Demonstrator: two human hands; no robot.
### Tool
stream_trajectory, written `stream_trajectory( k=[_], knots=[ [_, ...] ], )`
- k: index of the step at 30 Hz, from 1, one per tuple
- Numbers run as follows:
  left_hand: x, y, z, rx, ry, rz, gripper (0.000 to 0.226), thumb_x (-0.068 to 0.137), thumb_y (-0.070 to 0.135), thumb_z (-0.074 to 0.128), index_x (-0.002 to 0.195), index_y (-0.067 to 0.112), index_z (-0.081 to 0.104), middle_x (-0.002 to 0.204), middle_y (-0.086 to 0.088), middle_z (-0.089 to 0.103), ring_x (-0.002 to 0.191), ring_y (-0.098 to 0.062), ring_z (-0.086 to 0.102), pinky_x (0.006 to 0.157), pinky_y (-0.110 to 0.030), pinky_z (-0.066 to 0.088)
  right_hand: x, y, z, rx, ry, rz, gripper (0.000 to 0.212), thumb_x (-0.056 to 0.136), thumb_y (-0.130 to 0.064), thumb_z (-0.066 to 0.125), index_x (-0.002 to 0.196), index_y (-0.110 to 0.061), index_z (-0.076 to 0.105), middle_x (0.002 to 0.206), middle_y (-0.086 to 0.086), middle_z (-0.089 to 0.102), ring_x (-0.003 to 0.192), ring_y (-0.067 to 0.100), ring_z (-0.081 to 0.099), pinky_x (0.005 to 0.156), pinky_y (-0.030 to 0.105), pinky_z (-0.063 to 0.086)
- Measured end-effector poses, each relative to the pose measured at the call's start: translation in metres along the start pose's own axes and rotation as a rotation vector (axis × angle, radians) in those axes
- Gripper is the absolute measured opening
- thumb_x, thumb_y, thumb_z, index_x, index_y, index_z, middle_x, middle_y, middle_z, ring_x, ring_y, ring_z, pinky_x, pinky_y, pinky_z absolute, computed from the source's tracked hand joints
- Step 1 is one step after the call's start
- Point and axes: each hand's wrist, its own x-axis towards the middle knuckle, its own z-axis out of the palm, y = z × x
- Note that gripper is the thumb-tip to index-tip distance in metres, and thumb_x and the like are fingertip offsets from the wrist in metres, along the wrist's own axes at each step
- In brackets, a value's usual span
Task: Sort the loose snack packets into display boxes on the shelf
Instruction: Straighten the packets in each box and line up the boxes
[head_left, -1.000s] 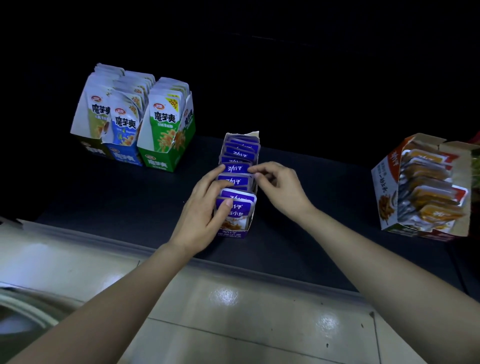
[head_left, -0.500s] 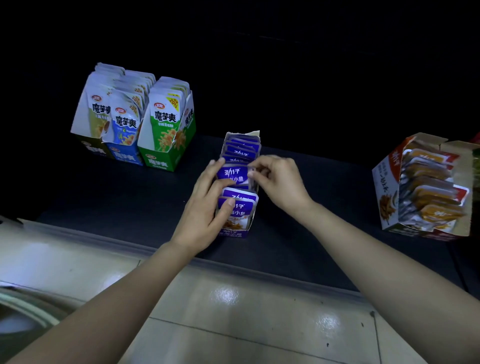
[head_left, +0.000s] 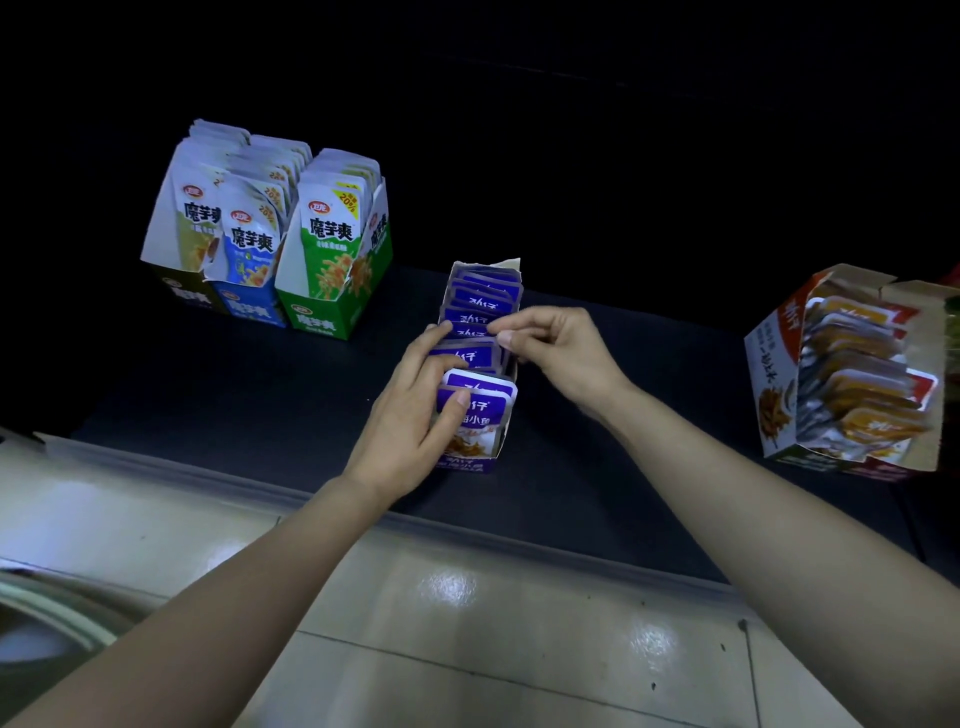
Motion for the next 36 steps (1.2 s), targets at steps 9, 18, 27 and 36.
stream_trajectory(
  k=[9,18,27,36],
  knots=[
    [0.006,0.009,0.006,0.011,-0.018,-0.048,0.045,0.097,0.048,0.037,0.126,0.017,0.051,0.163,0.014,0.0,0.136,0.009,0.028,0.092,-0.026,0.045,-0.008,0.009,0.006,-0.001,0.049,-0.045,0.018,0.094,-0.01,0.061,0.111,-0.011,0.066,0.108,0.003,0.07,0.101,0.01,0.067,0.077,0.022,0.055],
    [-0.002,0.0,0.009,-0.179,0.064,-0.14,0.067,0.094,0.048,0.044,0.148,0.014,0.027,0.164,0.002,0.005,0.142,0.011,0.013,0.104,-0.002,0.023,-0.05,0.029,0.003,-0.115,-0.018,-0.037,0.069,0.09,-0.034,0.06,0.15,-0.025,0.026,0.152,-0.003,0.035,0.134,0.005,0.04,0.105,0.02,0.04],
    [-0.008,0.008,0.016,-0.592,-0.01,-0.419,0.084,0.084,0.064,0.046,0.154,0.04,0.008,0.158,0.017,0.024,0.14,0.002,0.031,0.117,-0.038,0.031,-0.063,0.033,0.047,-0.174,-0.163,0.083,0.073,0.092,-0.052,0.047,0.151,-0.048,0.005,0.157,-0.022,-0.023,0.137,-0.012,-0.027,0.122,0.045,0.003],
    [-0.002,0.005,0.019,-0.677,0.018,-0.448,0.083,0.083,0.063,0.048,0.154,0.04,0.013,0.159,0.015,0.022,0.138,0.0,0.036,0.111,-0.034,0.039,-0.06,0.034,0.049,-0.182,-0.167,0.041,0.107,0.089,-0.018,0.066,0.14,-0.046,-0.024,0.156,-0.014,-0.028,0.146,0.006,-0.021,0.122,0.029,0.012]
  ],
)
